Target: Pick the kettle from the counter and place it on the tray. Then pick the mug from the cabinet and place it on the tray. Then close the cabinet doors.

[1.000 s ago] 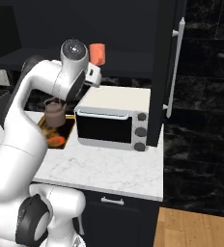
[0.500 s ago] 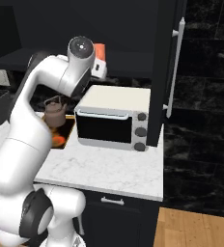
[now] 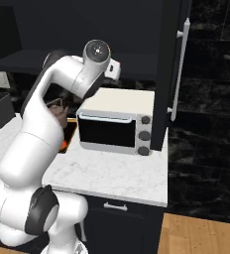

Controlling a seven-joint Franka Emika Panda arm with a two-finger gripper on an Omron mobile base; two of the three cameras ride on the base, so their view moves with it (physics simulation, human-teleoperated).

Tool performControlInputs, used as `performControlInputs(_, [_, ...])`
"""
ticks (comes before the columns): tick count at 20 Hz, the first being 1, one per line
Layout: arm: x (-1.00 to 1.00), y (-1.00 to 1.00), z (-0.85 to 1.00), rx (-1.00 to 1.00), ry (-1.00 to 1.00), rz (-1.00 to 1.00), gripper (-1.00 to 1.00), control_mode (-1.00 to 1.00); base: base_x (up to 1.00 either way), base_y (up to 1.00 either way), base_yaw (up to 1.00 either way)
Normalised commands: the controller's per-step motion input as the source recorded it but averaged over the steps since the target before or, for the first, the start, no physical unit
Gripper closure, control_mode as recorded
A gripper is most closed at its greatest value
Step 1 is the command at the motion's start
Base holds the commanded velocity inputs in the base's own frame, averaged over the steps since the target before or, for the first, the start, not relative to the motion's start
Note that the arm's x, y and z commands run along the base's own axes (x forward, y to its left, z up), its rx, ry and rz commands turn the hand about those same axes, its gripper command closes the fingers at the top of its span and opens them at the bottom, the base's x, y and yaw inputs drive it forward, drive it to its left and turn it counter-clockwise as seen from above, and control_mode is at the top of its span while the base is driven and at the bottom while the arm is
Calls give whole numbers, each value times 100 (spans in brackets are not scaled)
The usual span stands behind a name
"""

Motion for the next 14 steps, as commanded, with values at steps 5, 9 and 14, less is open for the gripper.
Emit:
performControlInputs(5, [25, -7, 0, 0, 0, 0, -100, -100, 0, 0, 0])
performControlInputs(9, [24, -1, 1, 0, 0, 0, -100, -100, 0, 0, 0])
performControlInputs(14, [29, 0, 3, 0, 0, 3, -100, -100, 0, 0, 0])
